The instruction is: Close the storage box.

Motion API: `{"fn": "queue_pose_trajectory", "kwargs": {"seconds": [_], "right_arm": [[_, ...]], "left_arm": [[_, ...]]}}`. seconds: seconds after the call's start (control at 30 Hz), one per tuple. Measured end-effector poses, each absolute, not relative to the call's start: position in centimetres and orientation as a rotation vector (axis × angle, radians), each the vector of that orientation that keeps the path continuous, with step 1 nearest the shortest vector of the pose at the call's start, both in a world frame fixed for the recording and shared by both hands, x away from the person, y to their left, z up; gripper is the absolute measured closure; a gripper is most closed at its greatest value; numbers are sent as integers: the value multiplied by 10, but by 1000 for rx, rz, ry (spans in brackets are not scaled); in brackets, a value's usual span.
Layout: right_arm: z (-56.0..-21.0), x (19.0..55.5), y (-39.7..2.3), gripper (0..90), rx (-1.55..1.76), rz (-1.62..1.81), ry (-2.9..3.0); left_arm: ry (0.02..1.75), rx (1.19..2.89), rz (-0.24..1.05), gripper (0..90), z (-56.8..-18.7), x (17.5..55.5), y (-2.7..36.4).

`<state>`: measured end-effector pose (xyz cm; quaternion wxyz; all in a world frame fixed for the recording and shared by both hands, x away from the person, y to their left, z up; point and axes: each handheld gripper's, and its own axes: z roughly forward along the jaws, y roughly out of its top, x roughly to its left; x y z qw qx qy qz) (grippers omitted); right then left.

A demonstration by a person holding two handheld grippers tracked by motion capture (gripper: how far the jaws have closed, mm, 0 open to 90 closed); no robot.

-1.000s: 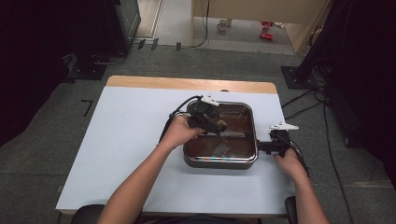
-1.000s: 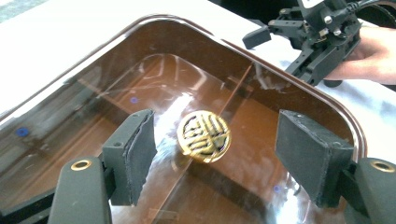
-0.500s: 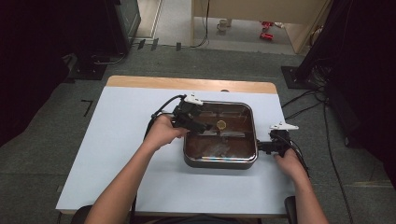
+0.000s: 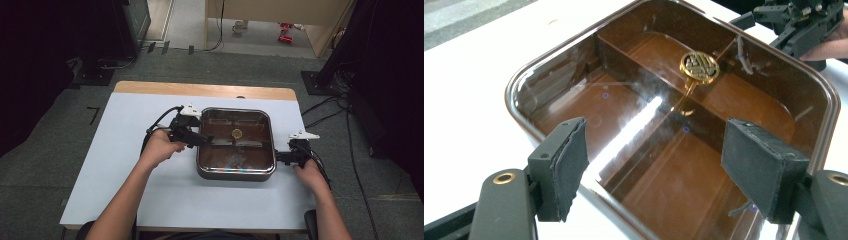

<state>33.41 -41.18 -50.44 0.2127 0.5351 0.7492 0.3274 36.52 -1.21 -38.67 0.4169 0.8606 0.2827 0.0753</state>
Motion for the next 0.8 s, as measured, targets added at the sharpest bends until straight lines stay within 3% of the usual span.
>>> {"fn": "queue_pose_trajectory", "kwargs": {"seconds": [0.8], "right_arm": [[-504, 334, -412, 84, 1487, 908, 2080]], "left_arm": [[776, 2118, 290, 261, -417, 328, 45]]}}
